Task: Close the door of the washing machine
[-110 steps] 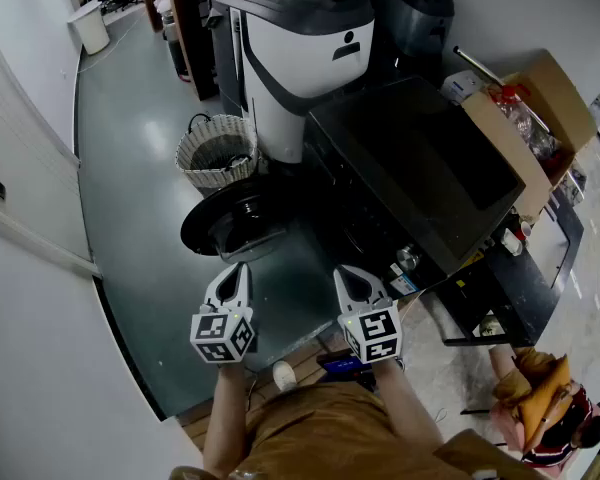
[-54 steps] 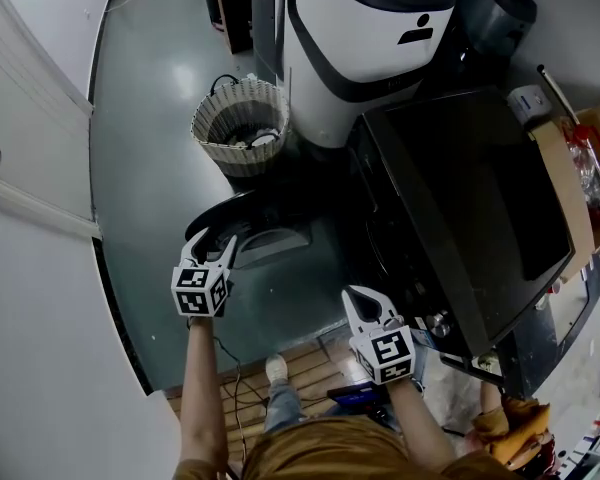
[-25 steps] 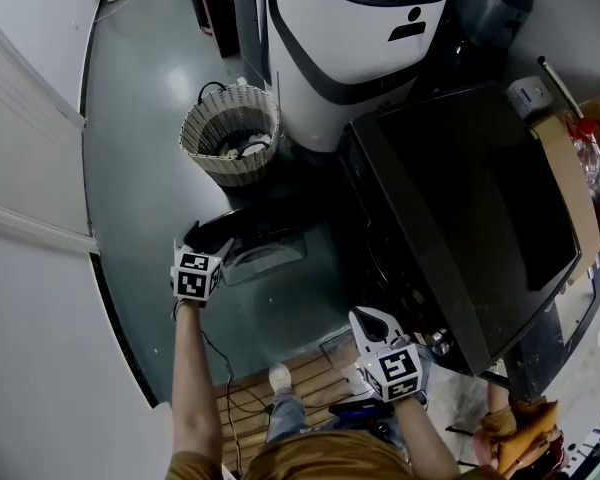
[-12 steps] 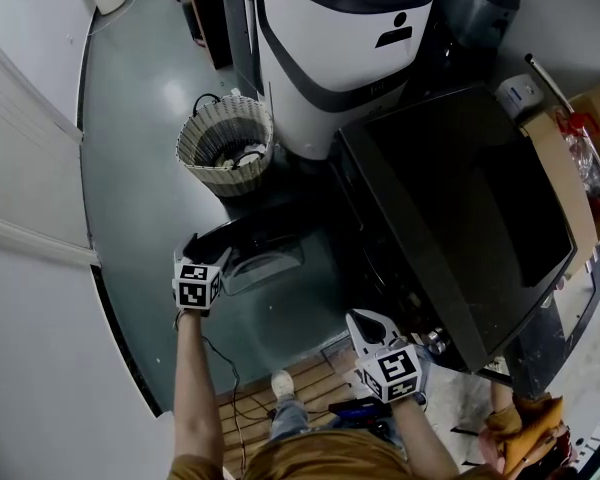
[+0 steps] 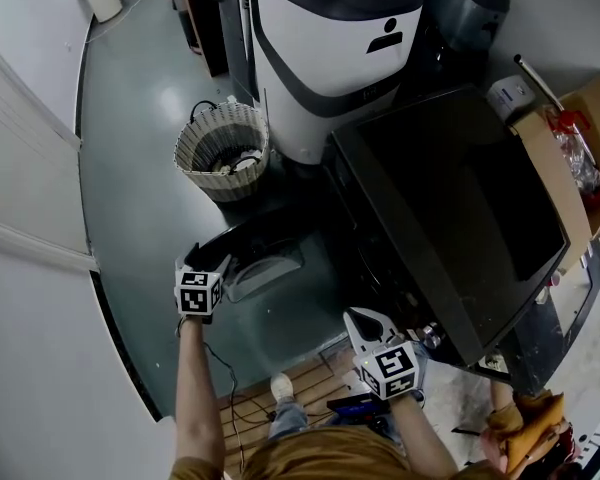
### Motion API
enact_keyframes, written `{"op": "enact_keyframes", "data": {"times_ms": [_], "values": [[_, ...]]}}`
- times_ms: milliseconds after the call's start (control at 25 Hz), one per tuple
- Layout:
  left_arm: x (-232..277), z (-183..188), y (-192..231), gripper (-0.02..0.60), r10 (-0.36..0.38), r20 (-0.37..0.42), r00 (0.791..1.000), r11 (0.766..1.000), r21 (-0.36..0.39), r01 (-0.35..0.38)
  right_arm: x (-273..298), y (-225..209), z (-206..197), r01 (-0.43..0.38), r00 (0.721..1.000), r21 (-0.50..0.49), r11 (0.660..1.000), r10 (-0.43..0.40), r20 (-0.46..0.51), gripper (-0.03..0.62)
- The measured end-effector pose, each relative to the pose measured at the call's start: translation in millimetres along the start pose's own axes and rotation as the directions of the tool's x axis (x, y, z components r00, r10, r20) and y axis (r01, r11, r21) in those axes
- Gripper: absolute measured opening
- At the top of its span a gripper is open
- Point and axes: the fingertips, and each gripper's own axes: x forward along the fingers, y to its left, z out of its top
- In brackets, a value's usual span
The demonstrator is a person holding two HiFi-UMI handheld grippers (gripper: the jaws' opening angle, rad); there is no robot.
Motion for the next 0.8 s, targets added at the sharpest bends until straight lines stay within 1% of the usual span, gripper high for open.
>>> {"op": "enact_keyframes", "data": {"times_ms": [200, 320, 520, 680, 800], "values": [[-4, -5, -5, 0.368, -0.008, -0.009, 1.000, 1.000, -0.024, 0.008, -2, 5, 5, -0.004, 1.000, -0.017, 1.000, 0.004, 0.016, 0.012], [-8, -8, -9, 0.362, -0.007, -0.023, 1.000, 1.000, -0.021, 0.006, -5, 8, 10, -0.010, 1.000, -0.018, 1.000, 0.011, 0.027, 0.012], [-13, -13, -13, 0.328, 0.011, -0.052, 0.999, 1.000, 0.006, -0.011, -10, 17, 12, -0.018, 0.999, -0.025, 1.000, 0.019, 0.039, 0.012], [-20, -17, -15, 0.296, 0.014, -0.053, 0.999, 1.000, -0.026, -0.015, -17, 19, 14, -0.011, 0.999, -0.040, 0.999, 0.013, 0.045, 0.012], [-22, -21, -19, 0.287, 0.012, -0.055, 0.998, 0.999, -0.035, -0.014, -24, 17, 14, -0.002, 0.999, -0.041, 0.999, 0.004, 0.051, 0.012]]}}
